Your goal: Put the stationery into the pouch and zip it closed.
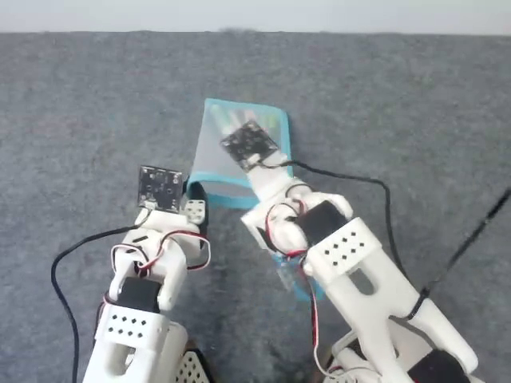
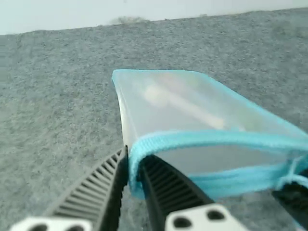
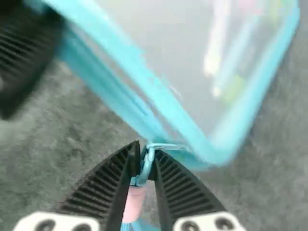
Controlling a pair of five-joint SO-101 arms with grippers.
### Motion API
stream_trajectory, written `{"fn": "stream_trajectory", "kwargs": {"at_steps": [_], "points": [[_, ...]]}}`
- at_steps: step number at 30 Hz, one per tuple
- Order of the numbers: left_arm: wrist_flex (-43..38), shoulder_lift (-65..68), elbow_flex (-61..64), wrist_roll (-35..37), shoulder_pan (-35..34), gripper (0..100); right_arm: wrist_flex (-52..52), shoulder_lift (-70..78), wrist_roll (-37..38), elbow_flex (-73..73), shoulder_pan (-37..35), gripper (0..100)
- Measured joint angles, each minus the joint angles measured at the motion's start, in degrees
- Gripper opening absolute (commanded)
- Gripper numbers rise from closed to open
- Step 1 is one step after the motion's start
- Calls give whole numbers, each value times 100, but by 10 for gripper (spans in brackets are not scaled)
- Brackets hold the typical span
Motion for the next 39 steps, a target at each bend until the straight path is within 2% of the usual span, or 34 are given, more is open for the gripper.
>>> {"fn": "stream_trajectory", "kwargs": {"at_steps": [5,12,19,21,25,32,36,39], "points": [[0,0,0,-35,211,10,404,141,88,-747,-220,6],[-9,-9,0,-53,334,10,492,466,273,-844,-229,17],[-9,0,9,-53,158,10,1310,79,299,-853,-299,257],[-9,0,9,-53,123,10,1495,-255,440,-756,-264,291],[-9,0,9,-53,97,11,1547,-1099,888,-79,-290,297],[-9,0,9,-53,97,11,809,-2541,1662,1530,-88,300],[-9,0,9,-53,97,11,114,-2681,2154,2233,484,300],[-9,0,9,-53,97,11,-273,-2681,2453,2549,633,300]]}}
